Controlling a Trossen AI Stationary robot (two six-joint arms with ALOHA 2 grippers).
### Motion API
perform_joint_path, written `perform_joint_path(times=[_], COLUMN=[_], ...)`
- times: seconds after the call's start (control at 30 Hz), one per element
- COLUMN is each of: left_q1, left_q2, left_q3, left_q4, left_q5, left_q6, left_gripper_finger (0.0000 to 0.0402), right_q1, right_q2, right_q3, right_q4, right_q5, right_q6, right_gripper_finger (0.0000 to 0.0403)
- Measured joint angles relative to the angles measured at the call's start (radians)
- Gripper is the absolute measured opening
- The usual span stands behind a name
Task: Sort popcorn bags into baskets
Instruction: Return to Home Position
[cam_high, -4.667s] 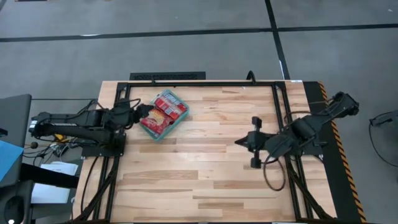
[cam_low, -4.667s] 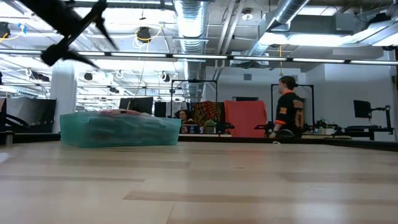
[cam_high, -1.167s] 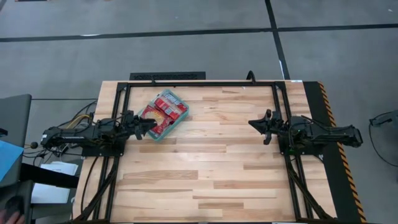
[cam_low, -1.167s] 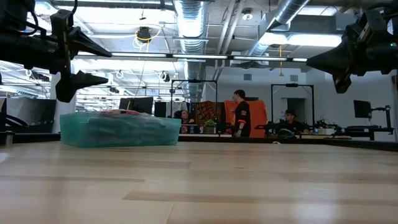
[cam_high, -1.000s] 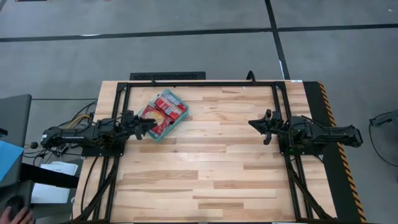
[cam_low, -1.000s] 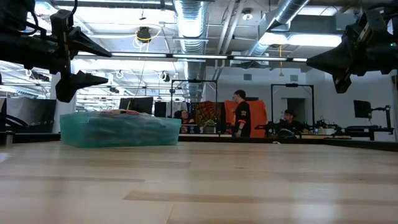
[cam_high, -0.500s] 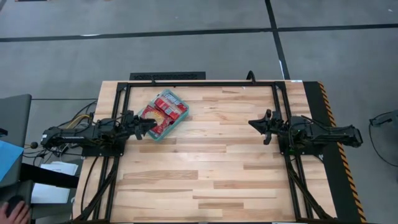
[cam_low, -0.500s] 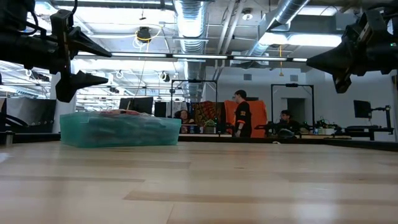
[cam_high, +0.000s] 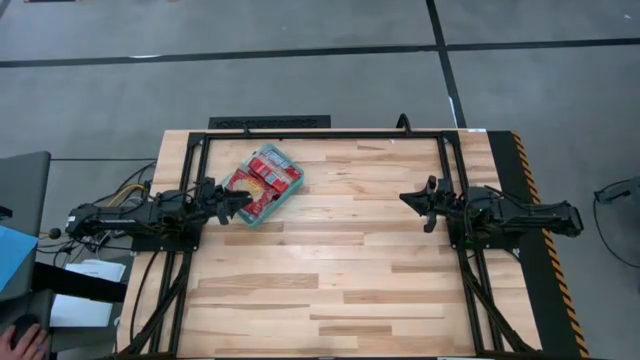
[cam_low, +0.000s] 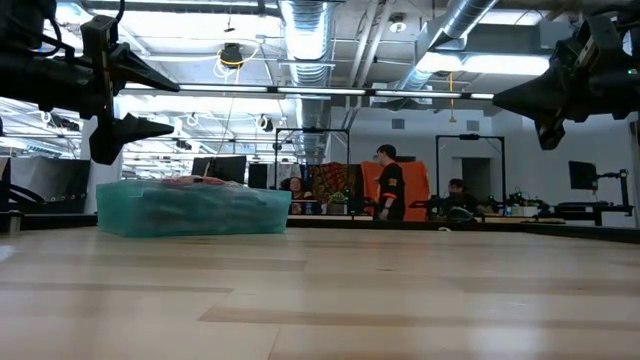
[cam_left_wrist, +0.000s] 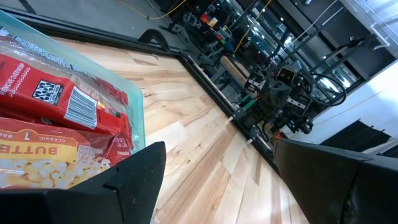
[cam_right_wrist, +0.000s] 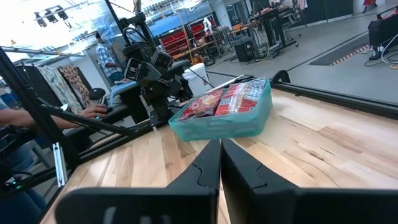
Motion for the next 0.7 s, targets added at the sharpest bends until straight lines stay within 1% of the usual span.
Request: perform_joint_path(times=[0.43,0.7], left_q1=[0.0,0.0], left_q2=[0.0,0.0], left_q3=[0.0,0.0], left_q4=[0.0,0.0], left_q5=[0.0,0.0], left_q6=[0.0,0.0], left_gripper_finger=[0.0287,0.0287], right_q1=[0.0,0.0], right_q2=[0.0,0.0], right_q3=[0.0,0.0], right_q4=[0.0,0.0], right_q5=[0.0,0.0], right_q6=[0.0,0.0], right_gripper_finger=[0.0029,0.0037])
